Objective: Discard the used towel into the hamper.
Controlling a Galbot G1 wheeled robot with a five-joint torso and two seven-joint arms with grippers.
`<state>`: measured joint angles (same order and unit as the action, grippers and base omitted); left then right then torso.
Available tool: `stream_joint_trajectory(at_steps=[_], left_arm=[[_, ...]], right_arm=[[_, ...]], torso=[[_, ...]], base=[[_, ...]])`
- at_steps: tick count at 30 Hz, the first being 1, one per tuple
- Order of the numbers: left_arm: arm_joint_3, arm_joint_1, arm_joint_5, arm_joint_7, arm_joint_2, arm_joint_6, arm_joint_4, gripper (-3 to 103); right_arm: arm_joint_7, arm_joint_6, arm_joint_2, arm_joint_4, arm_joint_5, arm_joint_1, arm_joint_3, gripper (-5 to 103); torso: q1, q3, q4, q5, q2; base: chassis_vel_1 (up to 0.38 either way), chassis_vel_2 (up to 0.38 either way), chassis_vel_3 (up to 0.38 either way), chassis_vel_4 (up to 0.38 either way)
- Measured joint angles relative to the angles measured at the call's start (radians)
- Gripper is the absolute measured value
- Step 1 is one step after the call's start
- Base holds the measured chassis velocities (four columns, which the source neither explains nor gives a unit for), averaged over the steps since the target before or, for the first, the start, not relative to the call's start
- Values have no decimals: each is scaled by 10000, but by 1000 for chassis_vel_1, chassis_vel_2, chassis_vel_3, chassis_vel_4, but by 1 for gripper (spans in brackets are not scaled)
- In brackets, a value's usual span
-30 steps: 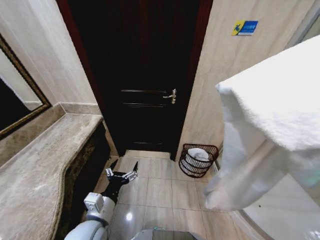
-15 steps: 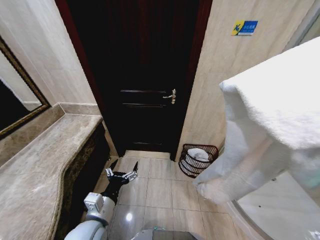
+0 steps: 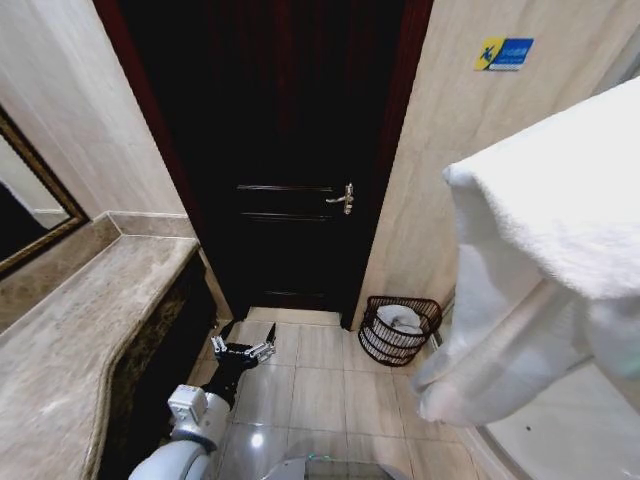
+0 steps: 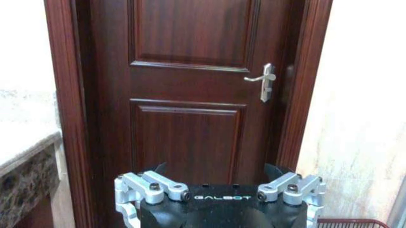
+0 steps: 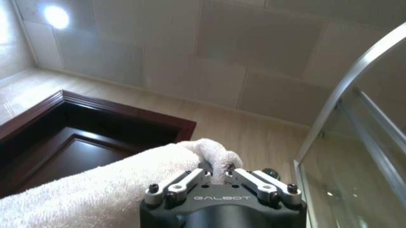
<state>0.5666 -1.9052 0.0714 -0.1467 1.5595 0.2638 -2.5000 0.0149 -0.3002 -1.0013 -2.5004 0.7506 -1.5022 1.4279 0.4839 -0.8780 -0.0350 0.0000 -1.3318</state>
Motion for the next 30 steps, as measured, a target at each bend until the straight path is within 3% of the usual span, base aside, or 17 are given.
stream_joint_trajectory(at_steps=[30], left_arm=[[0,0,0,0,0,0,0,100]], right_arm=[[-78,104,171,383,-340,760,-816,7]], torso=[[-1,0,1,-1,0]], base=[[-109,107,111,-107]])
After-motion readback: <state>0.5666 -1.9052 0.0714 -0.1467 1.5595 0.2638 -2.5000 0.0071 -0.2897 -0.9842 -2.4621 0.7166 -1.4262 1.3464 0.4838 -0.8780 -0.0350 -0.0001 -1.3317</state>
